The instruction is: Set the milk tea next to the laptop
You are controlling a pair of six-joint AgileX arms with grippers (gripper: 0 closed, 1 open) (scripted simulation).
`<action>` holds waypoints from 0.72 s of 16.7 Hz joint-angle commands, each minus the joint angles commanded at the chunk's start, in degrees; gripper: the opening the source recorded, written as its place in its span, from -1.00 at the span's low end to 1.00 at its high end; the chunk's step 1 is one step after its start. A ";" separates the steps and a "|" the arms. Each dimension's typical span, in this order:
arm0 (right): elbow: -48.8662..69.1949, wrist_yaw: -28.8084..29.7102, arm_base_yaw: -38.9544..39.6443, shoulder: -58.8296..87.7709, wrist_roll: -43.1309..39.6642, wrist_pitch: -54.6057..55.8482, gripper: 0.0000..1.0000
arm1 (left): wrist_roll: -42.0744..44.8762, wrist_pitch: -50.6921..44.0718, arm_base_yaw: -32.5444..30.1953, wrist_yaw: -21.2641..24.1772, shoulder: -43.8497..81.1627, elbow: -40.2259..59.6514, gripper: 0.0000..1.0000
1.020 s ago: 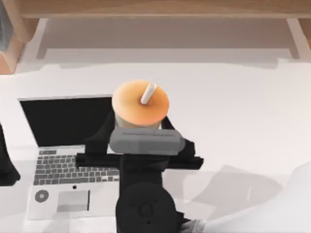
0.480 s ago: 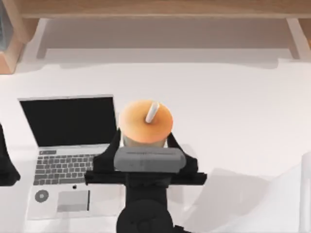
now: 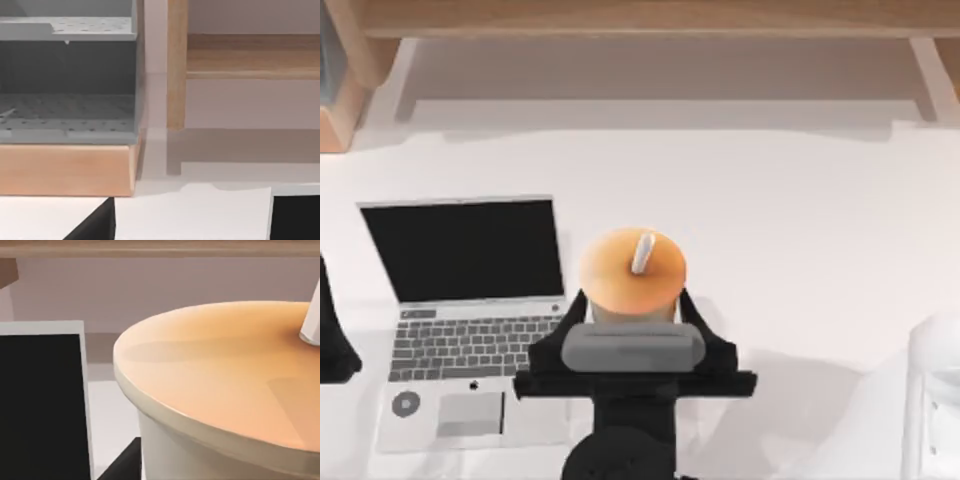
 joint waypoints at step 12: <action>0.00 0.00 0.00 0.00 0.00 0.00 0.96 | 0.00 0.00 0.00 0.00 0.00 0.00 1.00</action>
